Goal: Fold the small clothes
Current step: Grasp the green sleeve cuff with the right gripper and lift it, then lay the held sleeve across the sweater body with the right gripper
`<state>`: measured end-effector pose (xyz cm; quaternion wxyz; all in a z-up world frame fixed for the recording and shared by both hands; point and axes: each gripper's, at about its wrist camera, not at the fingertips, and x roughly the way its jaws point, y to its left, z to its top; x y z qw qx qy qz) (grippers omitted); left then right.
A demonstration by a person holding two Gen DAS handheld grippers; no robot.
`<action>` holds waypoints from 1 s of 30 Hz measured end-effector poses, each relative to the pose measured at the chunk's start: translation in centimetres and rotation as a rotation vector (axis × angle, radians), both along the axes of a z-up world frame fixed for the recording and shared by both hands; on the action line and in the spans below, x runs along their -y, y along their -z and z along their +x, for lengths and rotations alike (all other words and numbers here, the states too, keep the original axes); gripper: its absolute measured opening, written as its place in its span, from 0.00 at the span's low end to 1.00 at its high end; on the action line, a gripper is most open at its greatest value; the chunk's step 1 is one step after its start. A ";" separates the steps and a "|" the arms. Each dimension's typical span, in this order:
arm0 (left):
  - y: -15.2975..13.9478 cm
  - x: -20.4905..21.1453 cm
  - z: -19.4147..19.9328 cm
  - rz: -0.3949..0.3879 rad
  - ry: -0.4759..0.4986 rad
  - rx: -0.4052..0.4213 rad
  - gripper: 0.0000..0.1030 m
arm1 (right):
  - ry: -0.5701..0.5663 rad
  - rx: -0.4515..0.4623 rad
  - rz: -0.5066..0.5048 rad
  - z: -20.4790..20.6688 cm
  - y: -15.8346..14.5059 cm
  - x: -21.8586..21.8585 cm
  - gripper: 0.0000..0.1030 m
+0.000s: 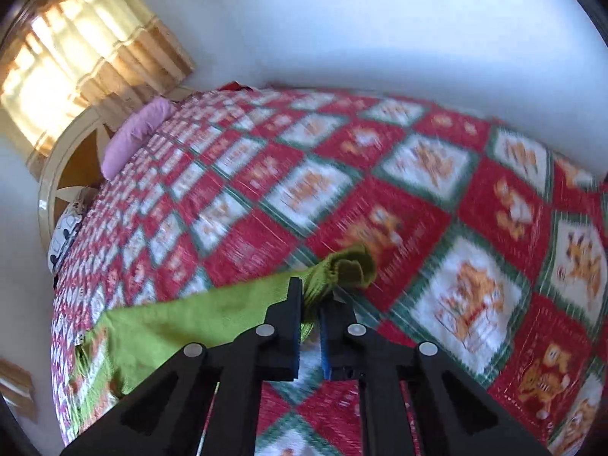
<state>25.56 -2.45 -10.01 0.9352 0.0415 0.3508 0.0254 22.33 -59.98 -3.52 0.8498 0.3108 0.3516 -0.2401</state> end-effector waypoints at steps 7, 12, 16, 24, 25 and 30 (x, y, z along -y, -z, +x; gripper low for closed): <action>-0.2 -1.0 -0.7 -0.052 -0.007 -0.001 1.00 | -0.117 0.061 -0.169 3.6 -6.8 -4.8 0.05; -0.2 -1.5 -1.2 -0.069 -0.007 0.003 1.00 | -0.219 0.095 -0.270 6.2 -10.6 -9.5 0.05; 0.0 -2.0 -1.2 -0.092 -0.007 -0.008 1.00 | -0.305 0.114 -0.335 8.2 -12.9 -13.7 0.05; 0.7 -3.7 -1.3 -0.146 -0.017 -0.022 1.00 | -0.496 0.164 -0.438 10.9 -16.9 -23.4 0.05; 0.7 -3.7 -1.3 -0.148 -0.018 -0.022 1.00 | -0.526 0.165 -0.453 11.3 -17.3 -24.9 0.05; 0.9 -4.5 -1.5 -0.169 -0.028 -0.022 1.00 | -0.650 0.175 -0.499 12.5 -17.9 -31.3 0.05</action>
